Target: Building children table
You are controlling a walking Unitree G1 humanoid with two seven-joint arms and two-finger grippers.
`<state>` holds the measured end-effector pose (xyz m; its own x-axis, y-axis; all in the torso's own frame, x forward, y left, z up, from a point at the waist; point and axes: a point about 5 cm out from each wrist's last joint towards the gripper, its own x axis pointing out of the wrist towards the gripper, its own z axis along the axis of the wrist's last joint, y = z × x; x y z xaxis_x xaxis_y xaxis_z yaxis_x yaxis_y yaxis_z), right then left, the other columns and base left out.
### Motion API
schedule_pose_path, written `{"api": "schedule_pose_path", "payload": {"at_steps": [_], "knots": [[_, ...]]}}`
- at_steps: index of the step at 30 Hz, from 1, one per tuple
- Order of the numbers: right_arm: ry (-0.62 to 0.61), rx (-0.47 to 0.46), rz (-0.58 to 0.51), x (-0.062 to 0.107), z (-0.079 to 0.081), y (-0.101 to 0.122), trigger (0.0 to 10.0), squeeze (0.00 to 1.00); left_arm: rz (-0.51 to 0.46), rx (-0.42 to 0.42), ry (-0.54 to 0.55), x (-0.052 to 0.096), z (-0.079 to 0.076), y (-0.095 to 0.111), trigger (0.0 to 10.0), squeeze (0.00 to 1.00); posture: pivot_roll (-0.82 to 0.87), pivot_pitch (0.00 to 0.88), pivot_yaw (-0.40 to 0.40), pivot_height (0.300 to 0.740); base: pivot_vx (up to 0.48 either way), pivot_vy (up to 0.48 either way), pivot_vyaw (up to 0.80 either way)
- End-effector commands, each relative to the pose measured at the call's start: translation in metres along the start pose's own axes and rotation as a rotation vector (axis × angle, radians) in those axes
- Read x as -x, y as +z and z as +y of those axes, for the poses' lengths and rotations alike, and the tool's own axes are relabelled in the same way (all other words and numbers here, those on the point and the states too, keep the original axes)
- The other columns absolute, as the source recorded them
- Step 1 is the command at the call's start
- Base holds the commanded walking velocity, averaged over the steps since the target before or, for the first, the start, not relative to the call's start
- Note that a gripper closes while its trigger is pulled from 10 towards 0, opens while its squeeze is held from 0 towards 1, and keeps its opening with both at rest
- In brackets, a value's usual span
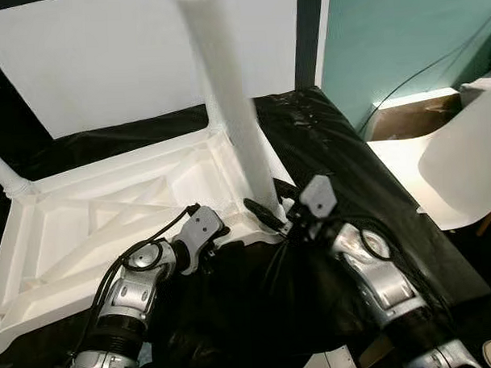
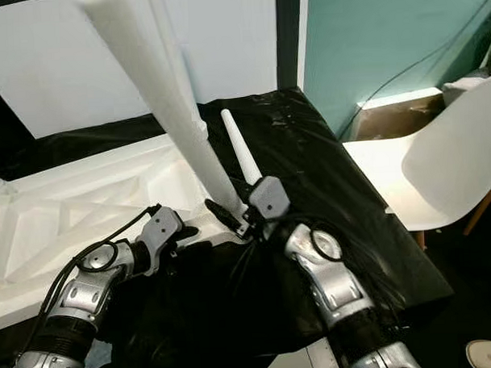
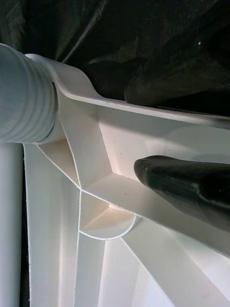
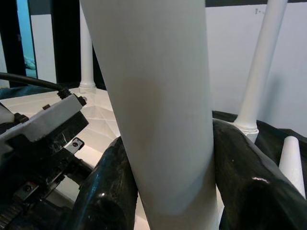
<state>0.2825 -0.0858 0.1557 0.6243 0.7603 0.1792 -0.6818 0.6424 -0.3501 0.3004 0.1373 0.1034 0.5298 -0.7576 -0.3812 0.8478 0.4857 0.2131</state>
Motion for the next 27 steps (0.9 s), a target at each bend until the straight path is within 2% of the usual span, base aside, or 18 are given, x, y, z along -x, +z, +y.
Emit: {"api": "schedule_pose_path", "payload": {"at_steps": [1,2,5,6,10,11,20,23,25,27], "knots": [[-0.002,-0.075,0.129,0.012,0.004,-0.025,10.0,0.00,0.049,0.039,0.250,0.005,0.013,-0.012,10.0,0.00,-0.08,0.000,0.072,0.740,0.000,0.000,0.00],[-0.012,-0.085,0.131,0.015,0.004,-0.024,10.0,0.00,0.048,0.039,0.245,0.004,0.012,-0.012,10.0,0.00,-0.08,0.000,0.072,0.740,0.000,0.000,0.00],[-0.068,-0.192,0.160,0.018,0.001,-0.025,10.0,0.00,0.045,0.038,0.235,0.001,0.012,-0.011,10.0,0.00,-0.09,0.000,0.077,0.740,0.000,0.000,0.00],[-0.068,-0.192,0.160,0.018,0.001,-0.025,10.0,0.00,0.045,0.038,0.235,0.001,0.012,-0.011,10.0,0.00,-0.09,0.000,0.077,0.740,0.000,0.000,0.00],[-0.118,-0.236,0.176,0.013,-0.006,-0.022,10.0,0.00,0.044,0.035,0.231,0.000,0.012,-0.010,10.0,0.00,-0.09,0.000,0.076,0.740,0.000,0.000,0.00],[-0.150,-0.275,0.182,0.005,-0.013,-0.014,10.0,0.00,0.044,0.034,0.229,0.000,0.012,-0.010,10.0,0.00,-0.10,0.000,0.079,0.740,0.000,0.000,0.00],[-0.124,-0.270,0.191,-0.010,-0.021,0.010,10.0,0.00,0.041,0.032,0.220,-0.003,0.011,-0.009,10.0,0.00,-0.10,0.000,0.076,0.740,0.000,0.000,0.00],[-0.102,-0.259,0.234,-0.012,-0.025,0.015,10.0,0.00,0.039,0.035,0.219,-0.004,0.010,-0.010,10.0,0.00,-0.10,0.000,0.072,0.740,0.000,0.000,0.00],[-0.056,-0.297,0.305,-0.010,-0.026,0.015,10.0,0.00,0.038,0.040,0.219,-0.005,0.008,-0.011,10.0,0.00,-0.10,0.000,0.063,0.740,0.000,0.000,0.00],[-0.056,-0.297,0.305,-0.010,-0.026,0.015,10.0,0.00,0.038,0.040,0.219,-0.005,0.008,-0.011,10.0,0.00,-0.10,0.000,0.063,0.740,0.000,0.000,0.00]]}}
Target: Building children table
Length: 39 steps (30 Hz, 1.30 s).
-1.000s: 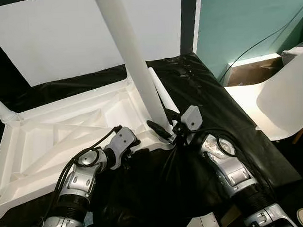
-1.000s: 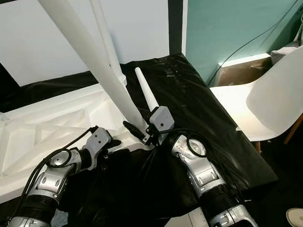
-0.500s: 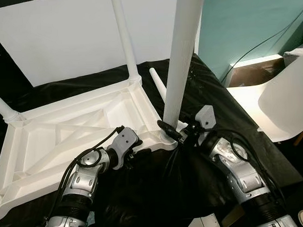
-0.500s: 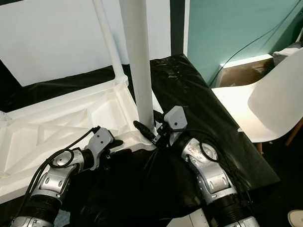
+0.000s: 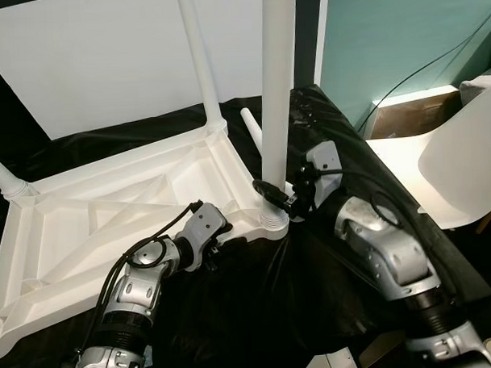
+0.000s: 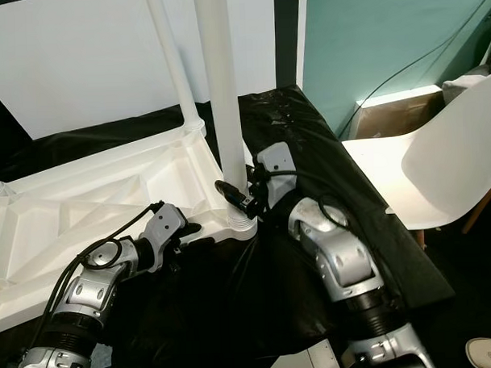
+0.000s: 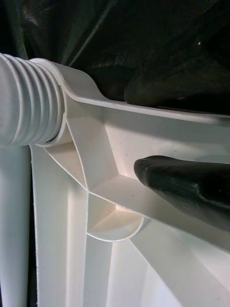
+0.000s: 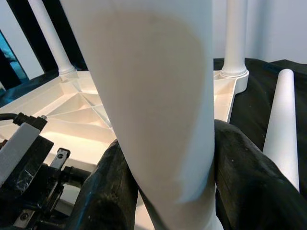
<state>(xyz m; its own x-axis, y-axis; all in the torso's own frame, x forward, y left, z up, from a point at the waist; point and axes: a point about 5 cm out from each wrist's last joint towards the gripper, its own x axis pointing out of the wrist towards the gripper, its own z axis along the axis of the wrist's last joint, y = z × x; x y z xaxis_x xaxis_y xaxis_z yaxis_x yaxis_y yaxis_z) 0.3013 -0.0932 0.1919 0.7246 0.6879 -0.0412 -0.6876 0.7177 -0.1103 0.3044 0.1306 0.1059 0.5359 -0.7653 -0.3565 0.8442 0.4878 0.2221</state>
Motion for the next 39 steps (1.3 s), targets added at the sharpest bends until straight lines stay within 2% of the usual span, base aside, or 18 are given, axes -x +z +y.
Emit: {"api": "schedule_pose_path", "payload": {"at_steps": [1,9,14,18,24,28,30,31,32,38,39], "knots": [[0.020,-0.044,0.079,0.001,0.001,-0.011,10.0,0.00,0.064,0.045,0.213,0.001,0.007,-0.016,10.0,0.00,-0.10,0.000,0.062,0.740,0.000,0.000,0.00],[0.029,-0.033,0.113,0.002,0.002,-0.007,10.0,0.00,0.063,0.052,0.208,0.000,0.003,-0.018,10.0,0.00,-0.10,0.000,0.057,0.740,0.000,0.000,0.00],[0.041,-0.106,0.139,0.001,0.003,-0.003,10.0,0.00,0.062,0.055,0.210,-0.001,0.003,-0.018,10.0,0.00,-0.10,0.000,0.054,0.740,0.000,0.000,0.00],[0.046,-0.112,0.136,-0.004,0.003,0.005,10.0,0.00,0.060,0.057,0.211,-0.001,0.003,-0.018,10.0,0.00,-0.10,0.000,0.053,0.740,0.000,0.000,0.00],[0.068,-0.049,0.168,-0.008,0.001,0.015,10.0,0.00,0.054,0.061,0.201,-0.005,-0.001,-0.017,10.0,0.00,-0.10,0.000,0.048,0.740,0.000,0.000,0.00],[0.090,-0.012,0.213,-0.008,-0.003,0.013,10.0,0.00,0.048,0.067,0.206,-0.006,-0.002,-0.016,10.0,0.00,-0.10,0.000,0.033,0.740,0.000,0.000,0.00],[0.161,0.071,0.260,-0.005,-0.003,0.009,10.0,0.00,0.047,0.073,0.214,-0.006,-0.002,-0.017,10.0,0.00,-0.10,0.000,0.030,0.740,0.000,0.000,0.00],[0.161,0.071,0.260,-0.005,-0.003,0.009,10.0,0.00,0.047,0.073,0.214,-0.006,-0.002,-0.017,10.0,0.00,-0.10,0.000,0.030,0.740,0.000,0.000,0.00],[0.237,0.137,0.292,-0.002,-0.002,0.003,10.0,0.00,0.048,0.078,0.217,-0.006,-0.002,-0.018,10.0,0.00,-0.10,0.000,0.026,0.740,0.000,0.000,0.00],[0.262,0.137,0.314,-0.002,-0.004,0.000,10.0,0.00,0.044,0.083,0.214,-0.008,-0.005,-0.017,10.0,0.00,-0.10,0.000,0.023,0.740,0.000,0.000,0.00],[0.207,0.143,0.298,-0.006,-0.010,0.003,10.0,0.00,0.040,0.085,0.212,-0.009,-0.006,-0.017,10.0,0.00,-0.09,0.000,0.021,0.740,0.000,0.000,0.00]]}}
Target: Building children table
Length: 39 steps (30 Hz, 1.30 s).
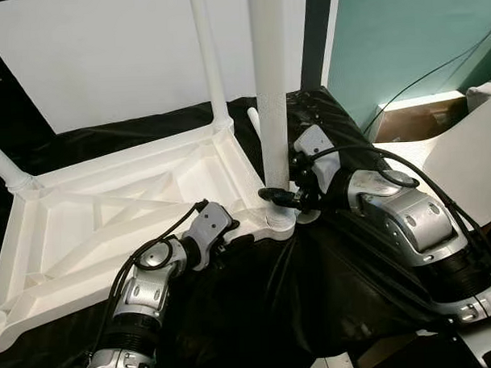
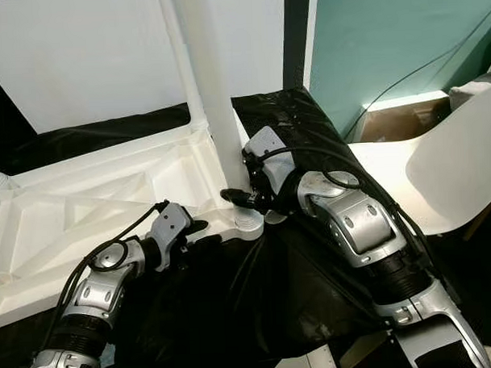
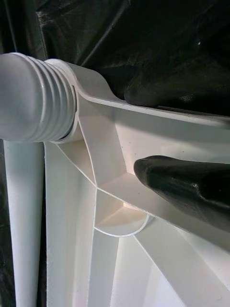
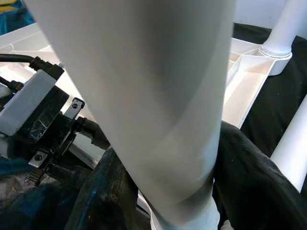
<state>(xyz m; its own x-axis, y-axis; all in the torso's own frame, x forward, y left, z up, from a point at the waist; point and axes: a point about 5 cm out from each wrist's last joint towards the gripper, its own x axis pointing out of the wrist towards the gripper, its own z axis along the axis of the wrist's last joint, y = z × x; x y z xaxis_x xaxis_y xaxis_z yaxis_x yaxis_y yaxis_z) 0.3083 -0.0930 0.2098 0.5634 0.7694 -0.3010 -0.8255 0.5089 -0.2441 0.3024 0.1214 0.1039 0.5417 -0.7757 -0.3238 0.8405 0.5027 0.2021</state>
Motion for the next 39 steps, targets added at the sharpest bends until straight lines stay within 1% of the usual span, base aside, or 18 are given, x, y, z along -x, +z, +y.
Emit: {"api": "schedule_pose_path", "payload": {"at_steps": [1,2,3,5,7,10,11,14,24,25,26,28,30,32,34,35,37,39], "knots": [[-0.005,-0.044,0.067,-0.004,-0.001,-0.014,10.0,0.00,0.072,0.057,0.207,-0.002,0.001,-0.019,10.0,0.00,-0.09,0.000,0.021,0.740,0.000,0.000,0.00],[-0.072,-0.085,0.063,-0.006,-0.011,-0.012,10.0,0.00,0.070,0.060,0.206,-0.002,0.000,-0.019,10.0,0.00,-0.09,0.000,0.020,0.740,0.000,0.000,0.00],[-0.072,-0.085,0.063,-0.006,-0.011,-0.012,10.0,0.00,0.070,0.060,0.206,-0.002,0.000,-0.019,10.0,0.00,-0.09,0.000,0.020,0.740,0.000,0.000,0.00],[-0.146,-0.150,0.063,-0.005,-0.025,-0.010,10.0,0.00,0.071,0.063,0.205,-0.002,-0.002,-0.020,10.0,0.00,-0.09,0.000,0.023,0.740,0.000,0.000,0.00],[-0.151,-0.175,0.065,-0.004,-0.027,-0.010,10.0,0.00,0.072,0.063,0.205,-0.001,-0.002,-0.021,10.0,0.00,-0.09,0.000,0.023,0.740,0.000,0.000,0.00],[-0.179,-0.294,0.075,-0.003,-0.030,-0.013,10.0,0.00,0.076,0.062,0.207,0.000,0.000,-0.022,10.0,0.00,-0.09,0.000,0.028,0.740,0.000,0.000,0.00],[-0.179,-0.294,0.075,-0.003,-0.030,-0.013,10.0,0.00,0.076,0.062,0.207,0.000,0.000,-0.022,10.0,0.00,-0.09,0.000,0.028,0.740,0.000,0.000,0.00],[-0.239,-0.395,0.083,-0.004,-0.034,-0.016,10.0,0.00,0.076,0.058,0.208,0.000,0.002,-0.021,10.0,0.00,-0.10,0.000,0.032,0.740,0.000,0.000,0.00],[-0.218,-0.411,0.084,-0.004,-0.031,-0.011,10.0,0.00,0.073,0.054,0.204,-0.003,0.001,-0.019,10.0,0.00,-0.11,0.000,0.034,0.740,0.000,0.000,0.00],[-0.208,-0.414,0.081,-0.004,-0.029,-0.009,10.0,0.00,0.073,0.052,0.207,-0.004,0.001,-0.019,10.0,0.00,-0.11,0.000,0.033,0.740,0.000,0.000,0.00],[-0.229,-0.374,0.067,-0.006,-0.025,-0.010,10.0,0.00,0.072,0.052,0.210,-0.004,0.000,-0.019,10.0,0.00,-0.10,0.000,0.031,0.740,0.000,0.000,0.00],[-0.242,-0.350,0.051,-0.011,-0.012,-0.017,10.0,0.00,0.071,0.052,0.212,-0.004,0.000,-0.019,10.0,0.00,-0.10,0.000,0.034,0.740,0.000,0.000,0.00],[-0.268,-0.382,0.031,-0.016,-0.005,-0.021,10.0,0.00,0.071,0.053,0.210,-0.004,-0.001,-0.020,10.0,0.00,-0.10,0.000,0.035,0.740,0.000,0.000,0.00],[-0.268,-0.382,0.031,-0.016,-0.005,-0.021,10.0,0.00,0.071,0.053,0.210,-0.004,-0.001,-0.020,10.0,0.00,-0.10,0.000,0.035,0.740,0.000,0.000,0.00],[-0.300,-0.424,-0.023,-0.029,0.007,-0.027,10.0,0.00,0.072,0.055,0.206,-0.004,-0.002,-0.020,10.0,0.00,-0.10,0.000,0.041,0.740,0.000,0.000,0.00],[-0.300,-0.424,-0.023,-0.029,0.007,-0.027,10.0,0.00,0.072,0.055,0.206,-0.004,-0.002,-0.020,10.0,0.00,-0.10,0.000,0.041,0.740,0.000,0.000,0.00],[-0.302,-0.428,-0.061,-0.045,0.023,-0.029,10.0,0.00,0.078,0.057,0.203,-0.003,-0.002,-0.021,10.0,0.00,-0.09,0.000,0.050,0.740,0.000,0.000,0.00],[-0.286,-0.425,-0.090,-0.052,0.029,-0.024,10.0,0.00,0.079,0.056,0.201,-0.002,-0.003,-0.021,10.0,0.00,-0.07,0.000,0.052,0.740,0.000,0.000,0.00]]}}
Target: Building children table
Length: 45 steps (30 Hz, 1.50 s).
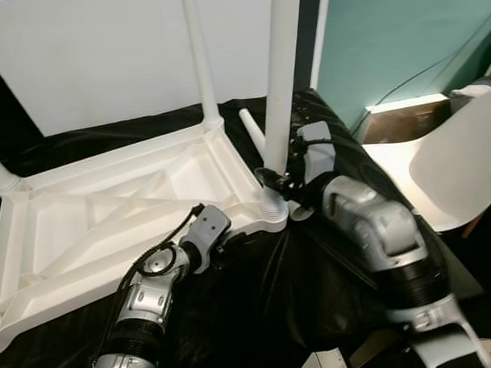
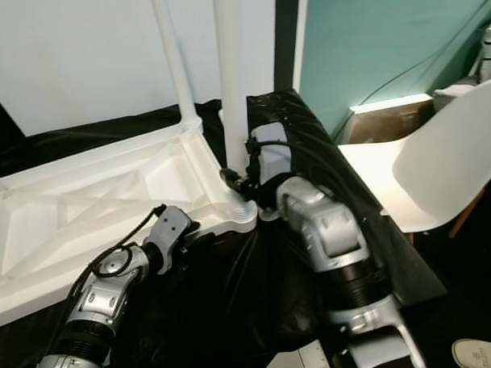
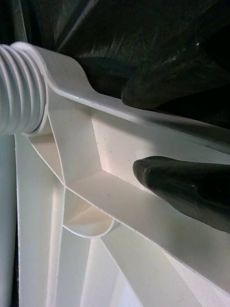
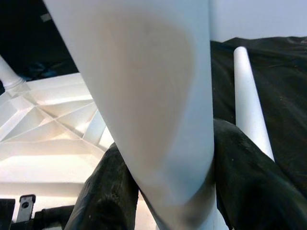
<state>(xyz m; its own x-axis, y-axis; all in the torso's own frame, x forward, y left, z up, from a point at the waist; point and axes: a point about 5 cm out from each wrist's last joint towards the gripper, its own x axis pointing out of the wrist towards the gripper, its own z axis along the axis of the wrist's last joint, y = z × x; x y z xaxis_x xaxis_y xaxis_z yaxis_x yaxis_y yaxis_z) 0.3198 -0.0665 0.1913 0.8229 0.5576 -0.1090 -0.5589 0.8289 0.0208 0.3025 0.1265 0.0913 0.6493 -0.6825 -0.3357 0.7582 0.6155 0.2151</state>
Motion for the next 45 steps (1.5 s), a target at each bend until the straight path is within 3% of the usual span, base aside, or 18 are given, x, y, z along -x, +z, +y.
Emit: {"api": "schedule_pose_path", "payload": {"at_steps": [1,5,10,14,17,18,20,21,25,27,32,36,39,41,42,43,44,45], "knots": [[0.053,-0.069,0.087,-0.009,0.018,-0.026,10.0,0.00,0.035,0.021,0.065,-0.002,-0.003,-0.008,10.0,0.00,-0.07,0.000,0.052,0.740,0.000,0.000,0.00],[0.028,-0.111,-0.031,-0.023,0.035,-0.013,10.0,0.00,0.045,0.018,0.068,0.005,-0.002,-0.010,10.0,0.00,-0.06,0.000,0.051,0.740,0.000,0.000,0.00],[-0.013,-0.121,-0.078,-0.029,0.041,-0.013,10.0,0.00,0.050,0.019,0.070,0.007,-0.003,-0.012,10.0,0.00,-0.05,0.000,0.047,0.740,0.000,0.000,0.00],[0.002,-0.144,-0.129,-0.035,0.056,-0.019,10.0,0.00,0.028,0.018,0.072,0.005,-0.002,-0.008,10.0,0.00,-0.05,0.000,0.041,0.740,0.000,0.000,0.00],[0.018,-0.118,-0.164,-0.035,0.058,-0.014,10.0,0.00,0.005,0.018,0.060,0.004,-0.003,-0.004,10.0,0.00,-0.05,0.000,0.041,0.740,0.000,0.000,0.00],[0.016,-0.123,-0.166,-0.034,0.056,-0.014,10.0,0.00,-0.015,0.035,0.044,0.003,-0.003,-0.002,10.0,0.08,-0.06,0.000,0.043,0.740,0.000,0.000,0.00],[0.016,-0.123,-0.166,-0.034,0.056,-0.014,10.0,0.00,-0.015,0.035,0.044,0.003,-0.003,-0.002,10.0,0.08,-0.06,0.000,0.043,0.740,0.000,0.000,0.00],[0.008,-0.124,-0.163,-0.034,0.054,-0.015,10.0,0.00,-0.045,0.057,0.016,0.004,-0.004,0.003,10.0,1.00,-0.06,0.000,0.045,0.740,0.000,0.000,0.00],[-0.010,-0.120,-0.162,-0.035,0.050,-0.019,10.0,0.00,-0.079,0.036,-0.031,0.005,-0.006,0.010,10.0,1.00,-0.07,0.000,0.051,0.740,0.000,0.000,0.00],[-0.028,-0.107,-0.170,-0.036,0.046,-0.020,10.0,0.00,-0.025,-0.008,-0.077,0.004,-0.007,0.008,10.0,0.00,-0.07,0.000,0.054,0.740,0.000,0.000,0.00],[-0.035,-0.098,-0.183,-0.037,0.043,-0.019,10.0,0.00,0.064,-0.031,-0.138,0.002,-0.010,0.000,10.0,0.00,-0.08,0.000,0.055,0.740,0.000,0.000,0.00],[-0.038,-0.082,-0.197,-0.036,0.040,-0.016,10.0,0.00,0.108,0.001,-0.168,-0.001,-0.011,-0.005,10.0,0.00,-0.08,0.000,0.059,0.740,0.000,0.000,0.00],[-0.027,-0.095,-0.211,-0.035,0.038,-0.015,10.0,0.00,0.114,0.123,-0.193,-0.003,-0.013,-0.006,10.0,0.00,-0.09,0.000,0.061,0.740,0.000,0.000,0.00],[-0.026,-0.094,-0.217,-0.034,0.036,-0.015,10.0,0.00,0.112,0.162,-0.206,-0.004,-0.015,-0.005,10.0,0.00,-0.08,0.000,0.061,0.740,0.000,0.000,0.00],[-0.034,-0.085,-0.219,-0.033,0.034,-0.016,10.0,0.00,0.112,0.184,-0.225,-0.005,-0.017,-0.005,9.3,0.00,-0.08,0.000,0.064,0.740,0.000,0.000,0.00],[-0.041,-0.078,-0.220,-0.033,0.033,-0.016,10.0,0.00,0.111,0.190,-0.236,-0.005,-0.019,-0.005,9.3,0.00,-0.08,0.000,0.064,0.740,0.000,0.000,0.00],[-0.047,-0.070,-0.223,-0.033,0.031,-0.016,10.0,0.00,0.111,0.186,-0.246,-0.005,-0.021,-0.005,3.4,0.00,-0.09,0.000,0.064,0.740,0.000,0.000,0.00],[-0.049,-0.066,-0.226,-0.032,0.030,-0.016,10.0,0.00,0.112,0.183,-0.251,-0.006,-0.021,-0.006,3.4,0.00,-0.09,0.000,0.064,0.740,0.000,0.000,0.00]]}}
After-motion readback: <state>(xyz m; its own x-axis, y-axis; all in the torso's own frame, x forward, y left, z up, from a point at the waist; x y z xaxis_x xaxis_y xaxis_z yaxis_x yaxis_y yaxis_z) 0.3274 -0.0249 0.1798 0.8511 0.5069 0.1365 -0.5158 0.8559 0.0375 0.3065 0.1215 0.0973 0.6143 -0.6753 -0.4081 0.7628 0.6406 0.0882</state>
